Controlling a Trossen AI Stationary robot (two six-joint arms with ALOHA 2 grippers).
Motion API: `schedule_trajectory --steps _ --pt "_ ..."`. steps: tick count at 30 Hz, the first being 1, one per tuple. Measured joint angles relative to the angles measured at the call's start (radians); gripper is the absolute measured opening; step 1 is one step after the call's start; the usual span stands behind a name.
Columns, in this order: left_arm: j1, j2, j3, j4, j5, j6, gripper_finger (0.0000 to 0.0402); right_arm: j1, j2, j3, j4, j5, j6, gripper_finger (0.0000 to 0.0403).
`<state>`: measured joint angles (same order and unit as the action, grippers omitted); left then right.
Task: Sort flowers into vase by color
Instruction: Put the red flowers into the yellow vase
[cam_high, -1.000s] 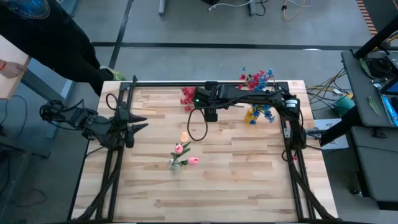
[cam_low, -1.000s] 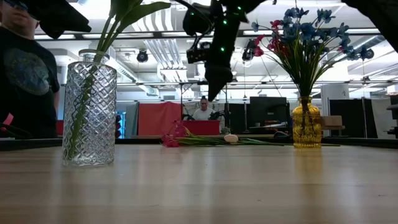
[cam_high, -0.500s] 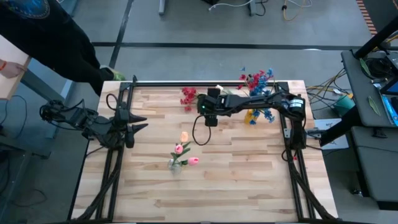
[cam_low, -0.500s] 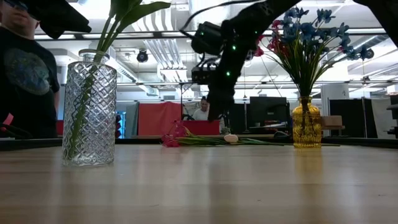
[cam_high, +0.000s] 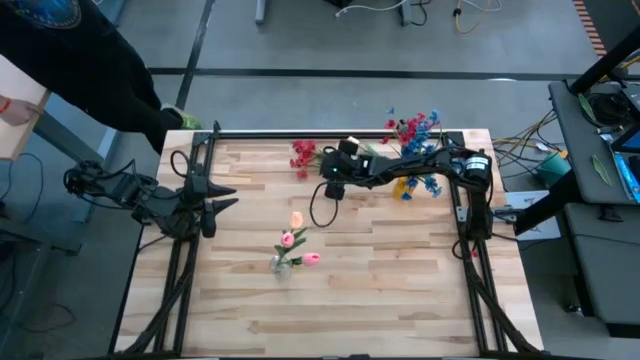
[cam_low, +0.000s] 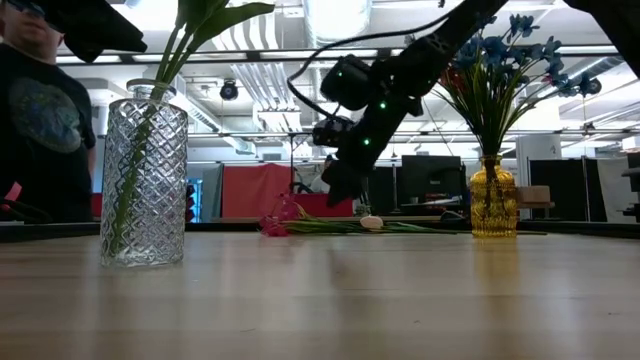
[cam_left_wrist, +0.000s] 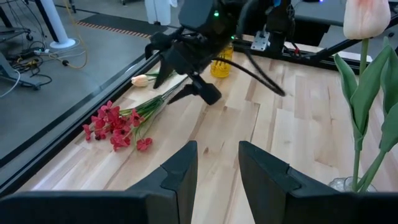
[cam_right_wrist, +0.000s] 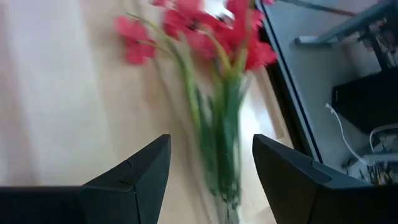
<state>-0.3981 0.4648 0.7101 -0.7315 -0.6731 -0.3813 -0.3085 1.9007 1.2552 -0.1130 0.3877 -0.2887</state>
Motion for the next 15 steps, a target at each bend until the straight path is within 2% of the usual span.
schedule_trajectory --steps 4,10,15 --pt "0.000 0.000 0.000 0.001 0.000 0.000 0.0103 -0.028 0.000 -0.003 0.001 -0.007 0.006 0.0219" --pt "0.000 0.000 0.000 0.001 -0.002 0.000 0.0103 -0.052 0.000 -0.031 0.042 -0.084 0.008 0.0219" --pt "0.000 0.000 0.000 0.001 -0.058 0.000 0.0103 -0.053 0.000 -0.060 0.089 -0.081 0.001 0.0219"
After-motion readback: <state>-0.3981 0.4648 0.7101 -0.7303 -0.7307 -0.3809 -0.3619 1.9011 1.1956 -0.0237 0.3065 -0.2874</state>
